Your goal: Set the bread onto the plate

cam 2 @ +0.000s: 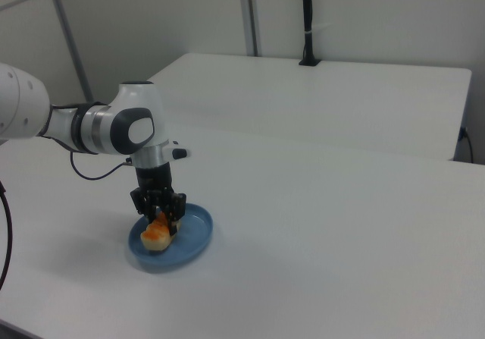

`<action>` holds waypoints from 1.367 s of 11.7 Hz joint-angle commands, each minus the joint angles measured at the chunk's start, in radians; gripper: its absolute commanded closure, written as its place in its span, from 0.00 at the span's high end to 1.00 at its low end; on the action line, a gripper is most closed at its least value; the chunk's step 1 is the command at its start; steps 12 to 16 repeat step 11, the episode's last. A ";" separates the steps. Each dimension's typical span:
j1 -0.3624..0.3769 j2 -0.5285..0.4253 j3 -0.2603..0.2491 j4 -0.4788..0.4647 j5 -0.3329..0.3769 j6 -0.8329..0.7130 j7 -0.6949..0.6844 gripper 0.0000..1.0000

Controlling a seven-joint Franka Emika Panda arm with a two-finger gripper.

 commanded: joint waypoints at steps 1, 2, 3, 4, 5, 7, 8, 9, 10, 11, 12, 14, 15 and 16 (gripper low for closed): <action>-0.005 -0.039 -0.003 -0.023 -0.013 0.014 0.021 1.00; -0.016 -0.060 -0.003 -0.012 -0.013 0.004 0.030 1.00; -0.025 -0.098 -0.003 -0.001 -0.013 -0.009 0.038 1.00; -0.030 -0.135 -0.003 0.040 -0.012 -0.043 0.041 1.00; -0.046 -0.160 -0.003 0.116 -0.006 -0.125 0.046 1.00; -0.074 -0.177 -0.001 0.280 -0.003 -0.297 0.110 1.00; -0.083 -0.183 -0.001 0.330 -0.001 -0.345 0.115 1.00; -0.086 -0.188 -0.001 0.361 0.000 -0.393 0.115 1.00; -0.091 -0.188 0.003 0.381 0.002 -0.422 0.115 1.00; -0.102 -0.189 0.008 0.381 0.002 -0.430 0.113 1.00; -0.102 -0.189 0.008 0.381 0.002 -0.430 0.113 1.00; -0.102 -0.189 0.008 0.381 0.002 -0.430 0.113 1.00; -0.102 -0.189 0.008 0.381 0.002 -0.430 0.113 1.00; -0.102 -0.189 0.008 0.381 0.002 -0.430 0.113 1.00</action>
